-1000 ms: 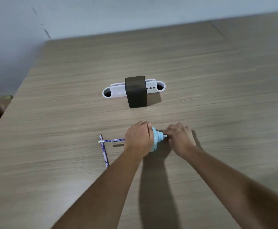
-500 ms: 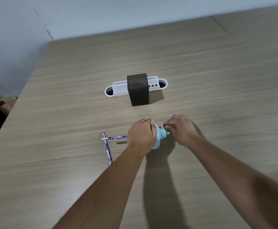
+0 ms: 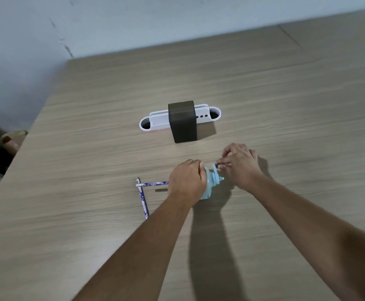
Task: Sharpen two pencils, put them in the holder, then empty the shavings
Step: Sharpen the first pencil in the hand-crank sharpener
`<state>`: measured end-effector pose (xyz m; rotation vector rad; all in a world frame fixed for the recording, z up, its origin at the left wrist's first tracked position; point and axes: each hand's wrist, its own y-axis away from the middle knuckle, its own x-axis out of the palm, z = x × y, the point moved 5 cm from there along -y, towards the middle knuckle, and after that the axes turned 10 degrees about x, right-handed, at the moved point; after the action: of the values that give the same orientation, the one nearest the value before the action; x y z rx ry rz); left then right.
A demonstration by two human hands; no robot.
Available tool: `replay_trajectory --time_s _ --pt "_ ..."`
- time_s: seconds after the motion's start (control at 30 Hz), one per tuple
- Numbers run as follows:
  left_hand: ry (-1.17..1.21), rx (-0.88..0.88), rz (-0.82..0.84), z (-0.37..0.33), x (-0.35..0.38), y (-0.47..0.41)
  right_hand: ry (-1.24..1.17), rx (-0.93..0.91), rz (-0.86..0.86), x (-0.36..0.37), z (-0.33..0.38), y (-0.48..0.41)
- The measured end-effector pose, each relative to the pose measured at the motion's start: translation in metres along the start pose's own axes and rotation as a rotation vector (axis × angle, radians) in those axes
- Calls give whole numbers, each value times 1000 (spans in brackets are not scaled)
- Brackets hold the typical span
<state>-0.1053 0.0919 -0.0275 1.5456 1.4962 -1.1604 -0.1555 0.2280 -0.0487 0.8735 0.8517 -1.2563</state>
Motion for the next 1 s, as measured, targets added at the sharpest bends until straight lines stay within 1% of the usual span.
replay_trajectory --time_s 0.07,0.1,0.2,0.3,0.33,0.4,0.47,0.57,0.63,0.7,0.73,0.8,0.83,0.9,1.0 --pt "-9 -25 -6 -1 1 -1 87 -27 49 22 -9 21" --pt "-11 -27 -11 -1 1 -1 108 -64 45 26 -11 36" --pt "-14 -23 -20 -2 1 0 30 -169 27 11 -9 77" --pt "-11 -9 -13 0 1 1 -69 -227 -74 -30 5 71" --pt "-4 0 -12 1 0 1 -92 -217 -130 -39 9 61" --pt "10 12 -15 1 -1 1 -85 -107 -178 -39 11 31" --pt "1 -7 -13 0 0 0 -12 -3 -109 -19 9 7" --pt "-22 -67 1 0 2 -2 84 37 15 21 -7 16" --pt "-31 -73 -2 -1 3 -2 103 -29 23 28 -15 45" --pt "-35 -70 -13 -2 2 0 20 -105 15 15 -14 75" --pt "-34 -70 -20 -1 0 0 -10 -142 -9 2 -10 81" --pt "-28 -50 -27 0 0 1 -42 -204 -126 -29 2 72" --pt "-21 -34 -31 0 -1 2 -50 -203 -168 -39 9 60" --pt "0 -24 -35 0 -3 2 -66 -104 -165 -41 15 29" --pt "-12 -62 -25 0 -2 -1 -14 73 -73 -9 5 1"
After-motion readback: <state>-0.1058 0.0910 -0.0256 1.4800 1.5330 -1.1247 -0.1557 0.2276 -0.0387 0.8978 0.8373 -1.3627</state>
